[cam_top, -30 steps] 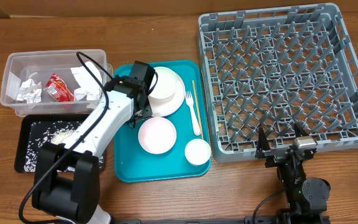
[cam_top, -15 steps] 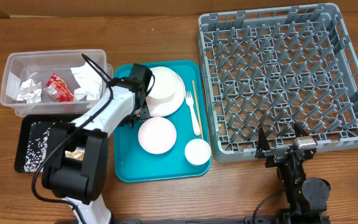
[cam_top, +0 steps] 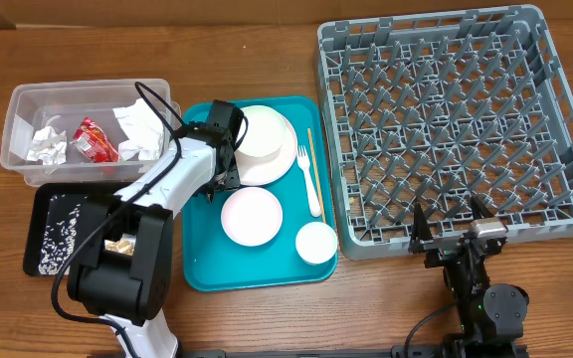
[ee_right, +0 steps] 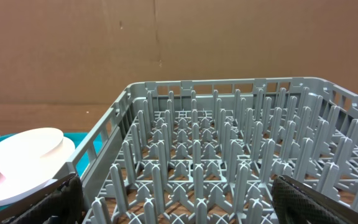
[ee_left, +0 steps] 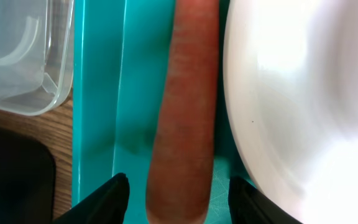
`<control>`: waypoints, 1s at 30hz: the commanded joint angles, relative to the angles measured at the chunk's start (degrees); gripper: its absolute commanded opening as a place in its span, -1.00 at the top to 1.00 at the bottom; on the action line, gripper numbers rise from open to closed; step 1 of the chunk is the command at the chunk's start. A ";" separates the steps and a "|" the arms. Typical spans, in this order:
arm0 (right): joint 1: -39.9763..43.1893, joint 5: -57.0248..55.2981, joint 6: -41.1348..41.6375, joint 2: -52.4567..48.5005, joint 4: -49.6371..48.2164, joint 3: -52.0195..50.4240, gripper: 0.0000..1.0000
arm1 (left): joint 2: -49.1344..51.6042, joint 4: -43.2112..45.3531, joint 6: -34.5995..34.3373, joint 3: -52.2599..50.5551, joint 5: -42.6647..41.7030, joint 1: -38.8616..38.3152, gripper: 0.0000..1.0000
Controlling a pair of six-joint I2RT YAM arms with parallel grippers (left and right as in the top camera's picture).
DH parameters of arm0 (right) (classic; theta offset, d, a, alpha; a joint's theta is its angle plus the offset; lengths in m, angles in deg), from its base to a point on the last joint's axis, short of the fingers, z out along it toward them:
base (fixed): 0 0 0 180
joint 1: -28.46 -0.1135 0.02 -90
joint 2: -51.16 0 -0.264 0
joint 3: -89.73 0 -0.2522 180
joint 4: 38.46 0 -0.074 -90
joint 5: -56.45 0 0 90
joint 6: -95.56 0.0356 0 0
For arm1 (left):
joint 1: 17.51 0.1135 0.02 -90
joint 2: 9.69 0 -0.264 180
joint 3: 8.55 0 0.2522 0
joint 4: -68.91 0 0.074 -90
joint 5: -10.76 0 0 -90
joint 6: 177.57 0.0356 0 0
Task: Sort waste into correct bins and load items into the dishwasher
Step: 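Lower the left gripper and close it around the carrot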
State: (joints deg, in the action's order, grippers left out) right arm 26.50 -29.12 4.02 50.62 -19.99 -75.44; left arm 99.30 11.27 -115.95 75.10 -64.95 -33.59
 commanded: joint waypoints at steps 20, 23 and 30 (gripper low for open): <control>0.15 -0.33 -0.20 0.28 -0.28 -0.61 -1.00 | 0.42 2.78 2.71 -0.44 3.32 0.42 0.29; 0.15 -0.33 -0.20 0.28 -0.28 -0.61 -1.00 | 0.42 2.78 2.69 -0.44 3.32 0.42 0.29; 0.15 -0.33 -0.20 0.28 -0.28 -0.61 -1.00 | 0.42 2.80 2.67 -0.46 3.30 0.42 0.31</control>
State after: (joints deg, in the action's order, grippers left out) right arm 26.50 -29.14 4.02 50.62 -19.99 -75.44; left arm 99.30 13.87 -113.94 75.10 -62.90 -33.59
